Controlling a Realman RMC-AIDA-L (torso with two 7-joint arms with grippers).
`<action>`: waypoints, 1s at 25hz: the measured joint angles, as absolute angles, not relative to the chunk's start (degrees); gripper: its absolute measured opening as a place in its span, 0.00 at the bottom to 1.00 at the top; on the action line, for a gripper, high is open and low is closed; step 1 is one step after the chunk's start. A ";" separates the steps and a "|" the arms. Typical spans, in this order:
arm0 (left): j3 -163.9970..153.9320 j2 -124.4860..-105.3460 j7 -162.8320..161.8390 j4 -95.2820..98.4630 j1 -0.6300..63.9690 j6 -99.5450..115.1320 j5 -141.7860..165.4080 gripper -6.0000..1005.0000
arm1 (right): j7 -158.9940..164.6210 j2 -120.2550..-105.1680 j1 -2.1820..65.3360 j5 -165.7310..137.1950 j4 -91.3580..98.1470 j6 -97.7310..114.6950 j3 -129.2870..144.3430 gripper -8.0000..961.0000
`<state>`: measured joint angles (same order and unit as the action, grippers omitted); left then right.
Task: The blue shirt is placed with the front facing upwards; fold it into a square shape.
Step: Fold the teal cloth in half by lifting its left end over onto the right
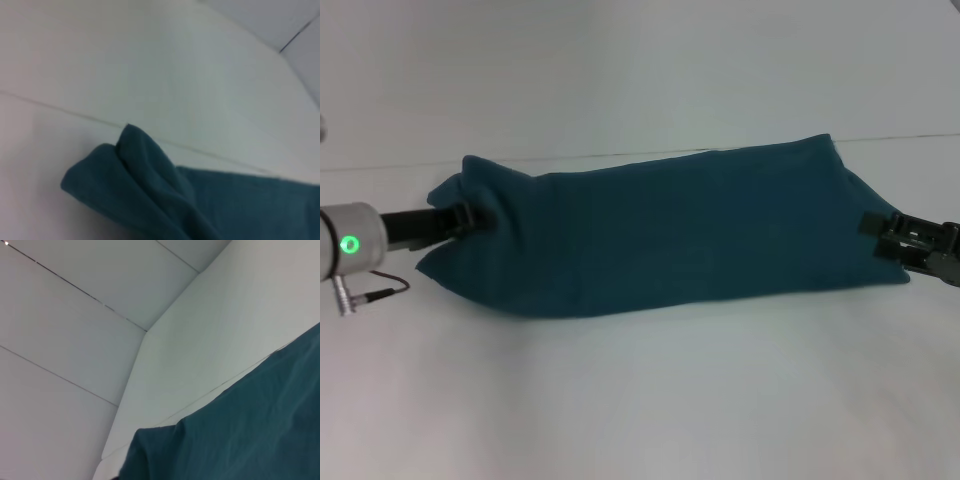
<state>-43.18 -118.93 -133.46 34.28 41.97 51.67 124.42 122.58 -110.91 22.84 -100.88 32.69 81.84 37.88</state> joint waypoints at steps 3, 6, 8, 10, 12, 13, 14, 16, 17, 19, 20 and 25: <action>-40.10 -118.41 -133.26 35.94 40.78 54.95 123.54 0.06 | 122.73 -110.91 22.71 -100.88 32.69 81.84 37.87 0.90; -36.30 -117.53 -133.19 36.31 39.95 58.18 123.33 0.06 | 122.92 -110.91 22.65 -100.88 32.69 81.80 37.87 0.90; -33.76 -116.98 -133.07 36.37 39.38 59.41 123.35 0.06 | 122.95 -110.92 22.66 -100.88 32.69 81.78 37.88 0.90; -32.81 -116.76 -133.06 36.37 39.11 59.63 123.48 0.06 | 123.01 -110.95 22.77 -100.89 32.68 81.79 37.88 0.90; -30.94 -116.25 -133.27 36.25 38.47 59.44 124.13 0.06 | 123.15 -111.00 22.94 -100.96 32.66 81.82 37.88 0.90; -30.51 -116.13 -133.33 36.17 38.34 59.23 124.38 0.06 | 123.19 -111.00 22.97 -100.99 32.65 81.82 37.88 0.90; -30.15 -116.03 -133.39 36.12 38.23 59.02 124.71 0.06 | 123.24 -111.02 23.01 -101.00 32.64 81.83 37.88 0.90; -29.19 -115.97 -133.82 36.04 37.96 57.99 126.21 0.06 | 123.34 -111.08 23.06 -101.01 32.63 81.83 37.88 0.90; -28.92 -115.96 -134.21 36.05 37.84 57.28 127.05 0.06 | 123.41 -111.10 23.08 -101.01 32.60 81.83 37.88 0.90; -28.43 -115.94 -135.27 36.13 37.70 55.63 129.01 0.06 | 123.51 -111.11 23.10 -101.00 32.57 81.83 37.88 0.90; -28.14 -115.91 -135.66 36.13 37.64 54.92 129.94 0.06 | 123.57 -111.11 23.11 -101.00 32.55 81.83 37.88 0.90; -26.10 -115.64 -136.39 36.01 37.49 52.03 133.58 0.06 | 123.81 -111.08 23.08 -101.09 32.31 81.44 37.88 0.90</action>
<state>-26.10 -115.64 -136.39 36.01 37.49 52.03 133.58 123.81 -111.08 23.08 -101.09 32.31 81.44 37.88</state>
